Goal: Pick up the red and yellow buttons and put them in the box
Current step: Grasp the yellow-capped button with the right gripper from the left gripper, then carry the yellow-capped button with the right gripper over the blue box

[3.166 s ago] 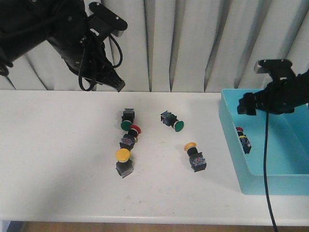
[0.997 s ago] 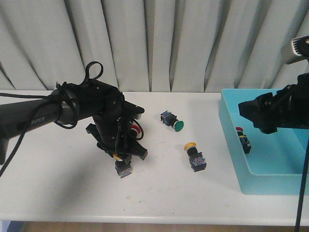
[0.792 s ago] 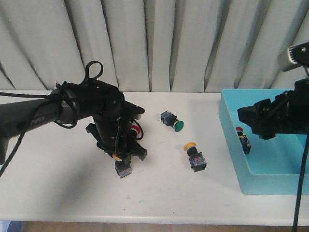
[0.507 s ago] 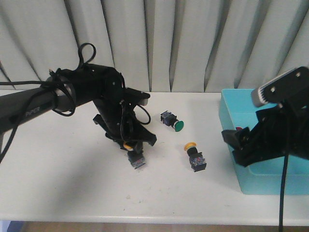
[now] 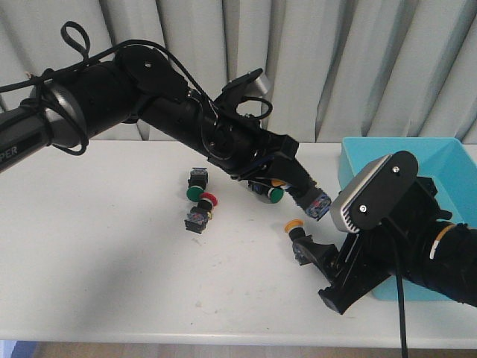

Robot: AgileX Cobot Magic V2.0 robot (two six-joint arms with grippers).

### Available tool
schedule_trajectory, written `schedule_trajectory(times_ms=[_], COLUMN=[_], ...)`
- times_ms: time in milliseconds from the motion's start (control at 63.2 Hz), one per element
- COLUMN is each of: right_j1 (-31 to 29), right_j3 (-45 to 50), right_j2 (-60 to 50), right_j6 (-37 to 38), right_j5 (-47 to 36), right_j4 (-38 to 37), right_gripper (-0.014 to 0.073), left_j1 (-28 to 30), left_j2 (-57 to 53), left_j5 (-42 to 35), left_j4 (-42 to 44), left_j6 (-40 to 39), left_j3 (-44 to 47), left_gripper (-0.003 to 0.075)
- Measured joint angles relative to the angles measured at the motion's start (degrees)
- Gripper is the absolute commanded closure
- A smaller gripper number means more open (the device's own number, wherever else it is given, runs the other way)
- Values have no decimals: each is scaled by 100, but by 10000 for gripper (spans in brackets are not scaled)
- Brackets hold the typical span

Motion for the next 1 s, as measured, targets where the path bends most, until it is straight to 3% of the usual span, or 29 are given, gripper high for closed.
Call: schedule_trajectory(times_ms=[554,649,871,997], right_j1=[20,20,20,20], right_j3=[0,0,0,0], right_j2=[454,479,479,479], right_j6=[-113,-113,-108,-108], right_j5=[-315,-381,-402,-402], right_j4=[-123,-123,-109,-109], right_gripper=[47,144,606,602], left_j1=[-97,-97,-97,-97], left_j2=[0,0,0,0], left_j5=[901,979,1010,1010], left_j4=[-394,-399,-431,-431], left_j6=[35,35,30,192], left_j3=[0,0,0,0], left_gripper=[726,726,715,671])
